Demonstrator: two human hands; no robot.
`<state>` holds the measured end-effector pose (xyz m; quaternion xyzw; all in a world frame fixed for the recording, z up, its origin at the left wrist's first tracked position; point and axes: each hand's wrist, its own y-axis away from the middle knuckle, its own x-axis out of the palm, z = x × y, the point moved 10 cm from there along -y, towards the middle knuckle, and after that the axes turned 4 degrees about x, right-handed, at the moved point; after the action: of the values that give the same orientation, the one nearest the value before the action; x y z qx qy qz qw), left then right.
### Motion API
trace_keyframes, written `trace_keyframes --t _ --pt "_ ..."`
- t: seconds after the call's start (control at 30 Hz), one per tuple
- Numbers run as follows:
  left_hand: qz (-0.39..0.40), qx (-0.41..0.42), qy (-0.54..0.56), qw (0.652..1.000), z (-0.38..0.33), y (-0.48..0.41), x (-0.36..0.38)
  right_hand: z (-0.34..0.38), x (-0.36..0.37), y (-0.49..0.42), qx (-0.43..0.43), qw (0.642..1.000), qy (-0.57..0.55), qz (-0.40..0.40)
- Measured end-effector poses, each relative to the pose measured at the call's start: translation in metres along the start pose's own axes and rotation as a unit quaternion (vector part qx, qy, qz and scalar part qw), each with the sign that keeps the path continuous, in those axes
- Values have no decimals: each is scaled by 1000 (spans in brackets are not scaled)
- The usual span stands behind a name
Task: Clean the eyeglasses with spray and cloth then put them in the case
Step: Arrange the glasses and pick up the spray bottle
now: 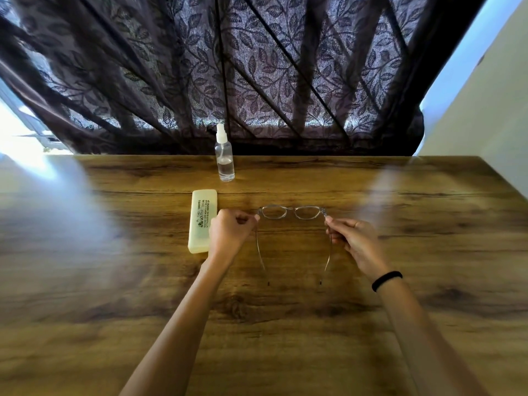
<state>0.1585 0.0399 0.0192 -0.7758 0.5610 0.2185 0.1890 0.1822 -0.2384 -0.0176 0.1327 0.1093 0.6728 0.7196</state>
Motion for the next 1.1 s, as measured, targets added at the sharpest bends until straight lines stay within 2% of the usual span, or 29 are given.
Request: trace_keyframes --t 0.1,0.27,0.37,0.5,0.63,0.77,0.97,1.1 --pt "-41 33 -5 999 -13 -6 -19 10 -6 -3 -33 998 50 -31" --pt "-91 37 63 993 -24 -31 -52 53 -1 -11 -127 982 117 -74" --pt "-105 28 105 989 -25 -52 -65 81 26 -17 -167 974 146 -48" --pt "-129 22 84 988 -21 -82 -75 108 82 -34 -208 965 159 26" --pt "-110 -3 60 992 -9 -114 -71 116 142 -57 -221 956 174 85" --pt "-88 7 27 996 -2 -138 -66 113 191 -81 -228 944 206 120" --pt "-16 24 -28 999 4 -157 -52 102 227 -110 -226 925 281 116" --pt "-24 38 -55 997 0 -157 -50 105 241 -104 -257 918 274 126"
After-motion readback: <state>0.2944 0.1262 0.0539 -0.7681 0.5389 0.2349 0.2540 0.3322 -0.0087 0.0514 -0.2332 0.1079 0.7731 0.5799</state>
